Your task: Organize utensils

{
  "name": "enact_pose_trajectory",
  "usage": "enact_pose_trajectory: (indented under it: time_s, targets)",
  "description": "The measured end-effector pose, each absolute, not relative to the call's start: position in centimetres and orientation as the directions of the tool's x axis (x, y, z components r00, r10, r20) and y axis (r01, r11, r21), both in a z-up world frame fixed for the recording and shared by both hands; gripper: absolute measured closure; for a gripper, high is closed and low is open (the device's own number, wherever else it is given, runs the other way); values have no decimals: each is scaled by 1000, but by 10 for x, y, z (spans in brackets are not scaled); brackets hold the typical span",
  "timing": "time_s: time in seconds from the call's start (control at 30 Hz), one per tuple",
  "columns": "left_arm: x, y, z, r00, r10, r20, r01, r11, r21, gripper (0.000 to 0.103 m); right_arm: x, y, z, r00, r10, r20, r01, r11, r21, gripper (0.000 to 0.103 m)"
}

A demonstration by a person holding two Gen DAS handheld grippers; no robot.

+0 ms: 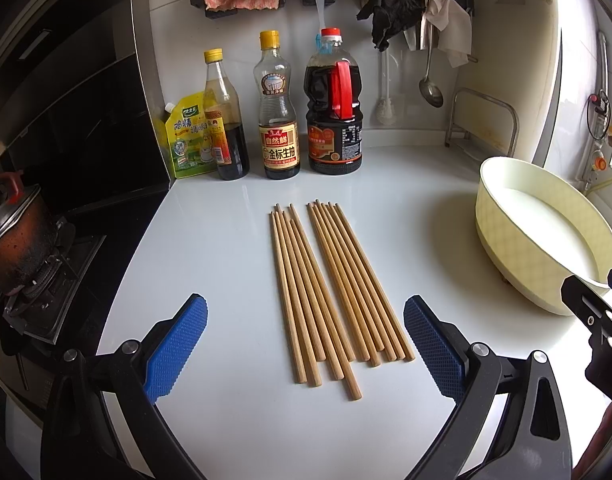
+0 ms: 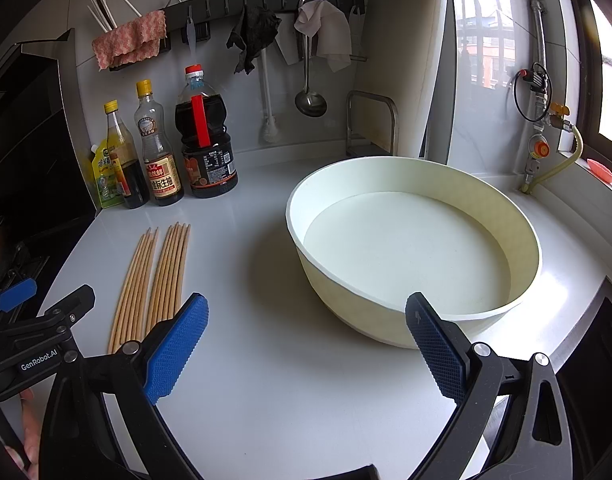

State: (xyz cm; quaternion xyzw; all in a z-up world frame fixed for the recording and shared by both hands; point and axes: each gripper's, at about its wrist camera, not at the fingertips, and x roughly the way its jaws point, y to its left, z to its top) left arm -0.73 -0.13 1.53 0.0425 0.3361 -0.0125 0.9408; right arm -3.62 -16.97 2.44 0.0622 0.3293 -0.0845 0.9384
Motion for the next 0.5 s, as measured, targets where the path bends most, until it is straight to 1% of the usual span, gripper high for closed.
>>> enact_pose_trajectory:
  time_s: [0.37, 0.5]
  targets:
    - [-6, 5, 10, 757, 6, -653, 64, 995, 83, 6, -34, -169, 27, 765, -98, -637, 184, 980, 70, 8]
    - [5, 23, 4, 737, 28, -676, 27, 997, 72, 6, -32, -169, 27, 766, -64, -639, 154, 984, 86, 8]
